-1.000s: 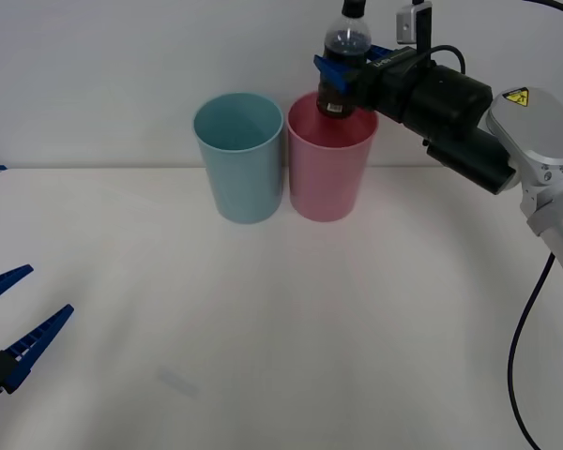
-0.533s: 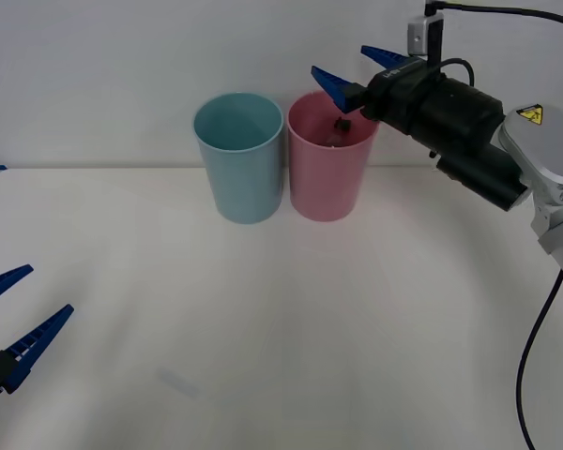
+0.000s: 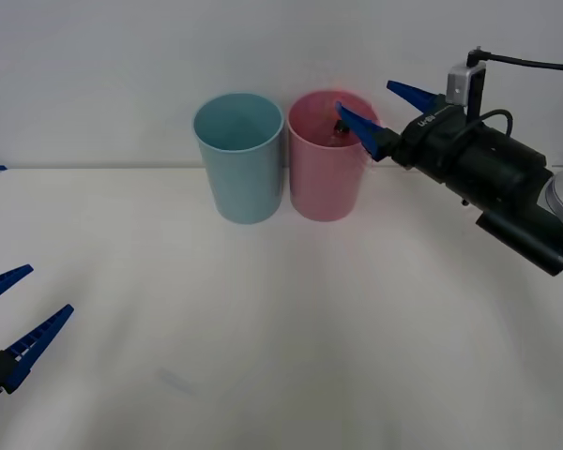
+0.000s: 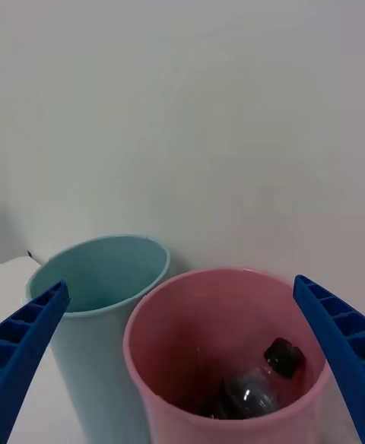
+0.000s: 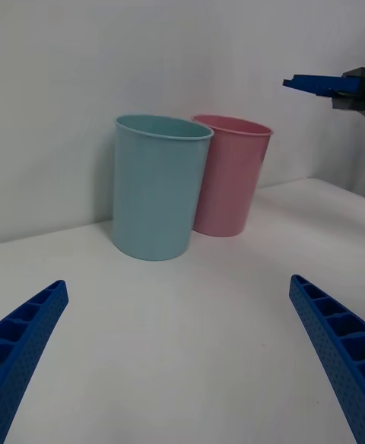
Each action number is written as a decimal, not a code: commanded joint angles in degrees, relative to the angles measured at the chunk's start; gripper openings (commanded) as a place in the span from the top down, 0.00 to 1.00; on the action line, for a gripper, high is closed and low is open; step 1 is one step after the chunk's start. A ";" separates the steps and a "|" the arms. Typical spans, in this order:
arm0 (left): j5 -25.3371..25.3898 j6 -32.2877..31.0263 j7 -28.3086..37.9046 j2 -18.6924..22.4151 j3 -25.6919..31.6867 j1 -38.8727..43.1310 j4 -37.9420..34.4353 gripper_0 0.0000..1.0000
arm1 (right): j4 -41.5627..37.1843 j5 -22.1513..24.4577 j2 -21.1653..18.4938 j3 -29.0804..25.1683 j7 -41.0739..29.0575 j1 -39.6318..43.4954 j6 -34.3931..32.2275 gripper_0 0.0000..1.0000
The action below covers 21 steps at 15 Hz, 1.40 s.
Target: Grasp the object on the table and drop it into the matching bin: aluminum can to the light blue bin, PET bottle to the pink bin.
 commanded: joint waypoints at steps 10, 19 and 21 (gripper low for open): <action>0.00 0.00 0.00 0.00 0.00 0.00 0.00 0.00 | -11.55 -5.29 -0.35 -10.85 13.66 23.52 -8.77 0.00; 0.00 0.00 0.00 0.00 0.00 0.00 0.00 0.00 | -11.99 -7.40 1.49 -21.92 19.63 36.08 -22.22 0.00; 0.00 0.00 0.00 0.00 0.00 0.00 0.00 0.00 | -11.99 -7.40 2.37 -24.56 19.02 38.46 -26.00 0.00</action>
